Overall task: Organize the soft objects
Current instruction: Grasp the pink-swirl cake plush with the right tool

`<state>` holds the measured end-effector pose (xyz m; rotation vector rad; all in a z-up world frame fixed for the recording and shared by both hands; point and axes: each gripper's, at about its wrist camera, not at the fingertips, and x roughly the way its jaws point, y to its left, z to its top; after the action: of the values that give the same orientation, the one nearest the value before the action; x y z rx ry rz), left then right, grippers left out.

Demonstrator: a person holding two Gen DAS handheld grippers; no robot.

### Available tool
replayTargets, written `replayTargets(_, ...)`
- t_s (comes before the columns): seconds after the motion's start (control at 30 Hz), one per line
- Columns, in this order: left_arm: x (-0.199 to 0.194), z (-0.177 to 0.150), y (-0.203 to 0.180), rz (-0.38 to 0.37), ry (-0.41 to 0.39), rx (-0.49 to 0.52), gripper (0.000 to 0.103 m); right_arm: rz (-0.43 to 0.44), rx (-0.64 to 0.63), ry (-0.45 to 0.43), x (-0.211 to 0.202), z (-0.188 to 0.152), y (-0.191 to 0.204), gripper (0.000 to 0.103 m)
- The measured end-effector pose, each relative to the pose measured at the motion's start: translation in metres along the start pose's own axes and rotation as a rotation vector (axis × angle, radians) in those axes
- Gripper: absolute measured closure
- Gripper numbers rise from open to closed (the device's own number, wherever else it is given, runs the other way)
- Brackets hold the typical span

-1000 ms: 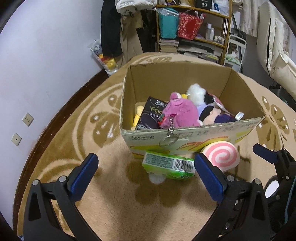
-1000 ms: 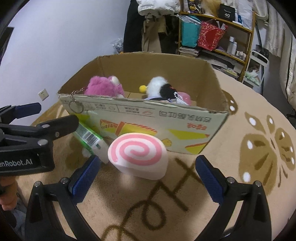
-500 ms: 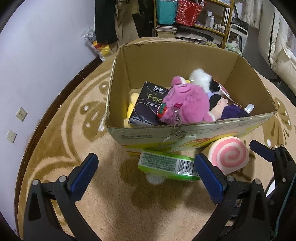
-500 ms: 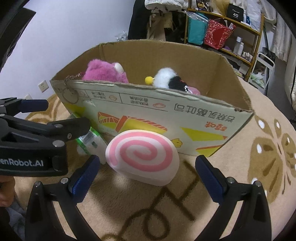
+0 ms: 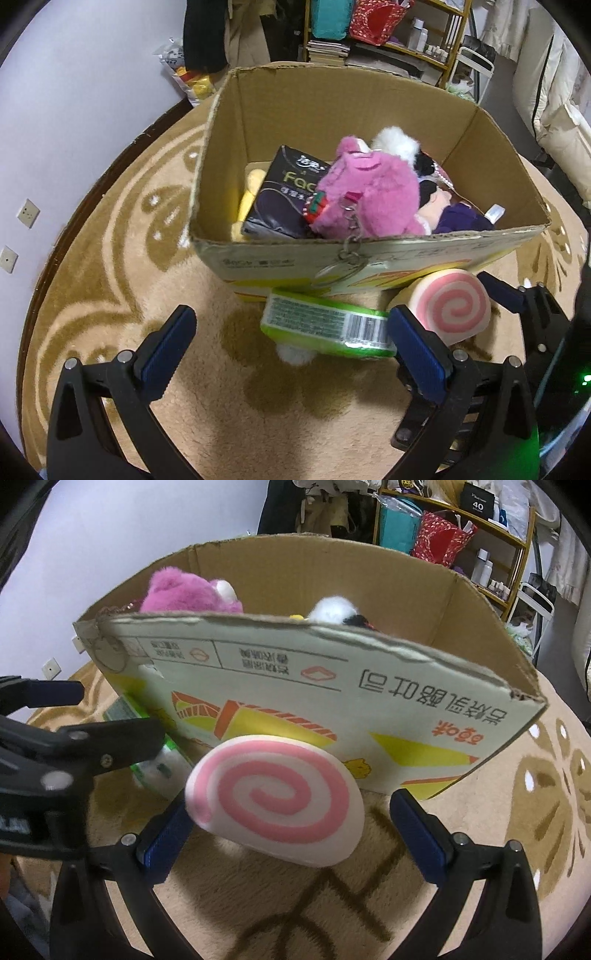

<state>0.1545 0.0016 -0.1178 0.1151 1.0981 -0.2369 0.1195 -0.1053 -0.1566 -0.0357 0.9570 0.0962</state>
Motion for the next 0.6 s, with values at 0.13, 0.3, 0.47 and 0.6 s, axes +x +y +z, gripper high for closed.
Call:
replayTargets(0.13,0.003,-0.001,-0.006,-0.014,-0.009,0.019,0.000,-0.005,-0.019,0.002,0.007,0.000,0.002,0.000)
replayTargets(0.3,0.005,-0.002,-0.004,-0.045,-0.002,-0.007,0.000,0.007,-0.047,0.013,0.012,-0.001,0.003,0.000)
replayTargets(0.47,0.001,-0.004,-0.005,-0.068,-0.011,0.004,0.001,0.034,-0.009,0.011,0.013,-0.002,-0.004,0.000)
replayTargets(0.6,0.010,-0.008,-0.011,-0.022,0.025,0.032,0.001,0.044,0.007,0.006,0.012,-0.001,-0.006,0.001)
